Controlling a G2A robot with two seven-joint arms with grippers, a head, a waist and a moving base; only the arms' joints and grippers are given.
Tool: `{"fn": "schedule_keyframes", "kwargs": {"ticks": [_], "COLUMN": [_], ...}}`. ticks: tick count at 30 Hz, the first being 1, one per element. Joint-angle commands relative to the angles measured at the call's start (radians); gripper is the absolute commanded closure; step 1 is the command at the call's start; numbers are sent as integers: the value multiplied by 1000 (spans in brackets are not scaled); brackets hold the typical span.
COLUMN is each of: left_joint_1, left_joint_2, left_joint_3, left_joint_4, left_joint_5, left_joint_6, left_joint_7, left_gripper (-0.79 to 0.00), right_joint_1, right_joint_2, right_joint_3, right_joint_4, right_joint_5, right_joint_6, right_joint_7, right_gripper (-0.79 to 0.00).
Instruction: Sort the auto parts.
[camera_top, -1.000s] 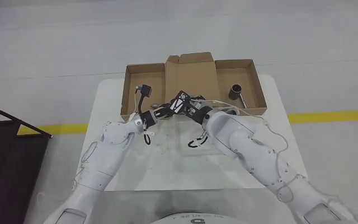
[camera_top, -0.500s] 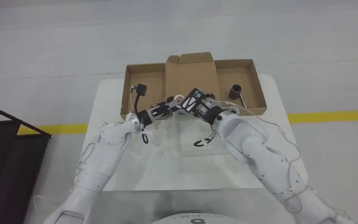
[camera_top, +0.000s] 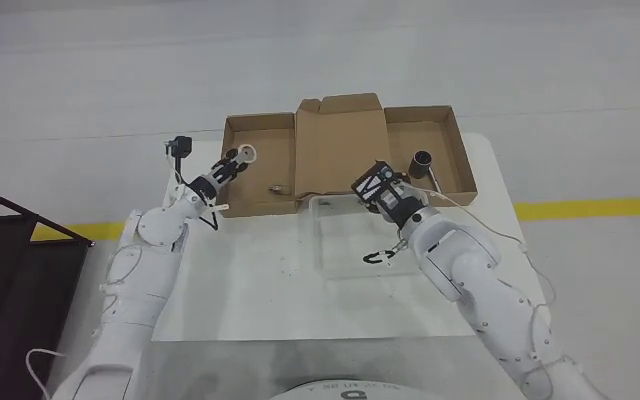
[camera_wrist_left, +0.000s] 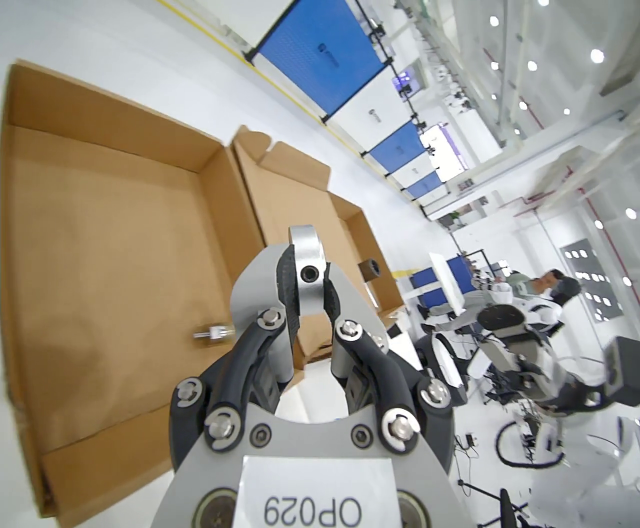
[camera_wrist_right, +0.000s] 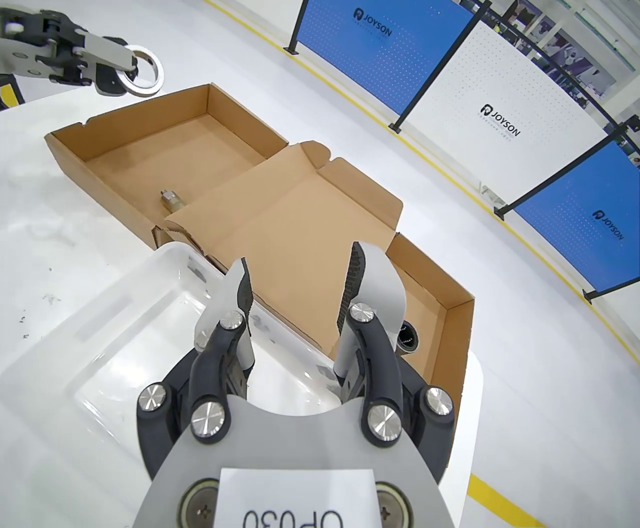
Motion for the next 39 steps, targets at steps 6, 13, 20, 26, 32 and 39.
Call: {"fn": "schedule_keyframes", "kwargs": {"ticks": [6,13,20,26,32,39], "left_joint_1": [-88,-143,-138,-75,-3,-3], "left_joint_2": [-23,-45,-39,-17,2,2], "left_joint_3": [114,170,134,41,-41,-41], "left_joint_4": [182,245,205,84,-25,-25], "left_joint_5": [117,108,79,-27,-101,-101], "left_joint_6": [33,37,23,-24,-52,-52], "left_joint_7": [37,84,106,59,25,25], "left_gripper": [0,-785,-785,-785,-785,-785], "right_joint_1": [-2,-2,-2,-2,-2,-2], "right_joint_2": [-1,-1,-1,-1,-1,-1], "right_joint_3": [1,1,1,1,1,1], "right_joint_4": [2,2,2,2,2,2], "right_joint_5": [-2,-2,-2,-2,-2,-2], "right_joint_6": [2,2,2,2,2,2], "right_joint_7": [2,2,2,2,2,2], "right_gripper": [-603,-693,-730,-785,-785,-785]}}
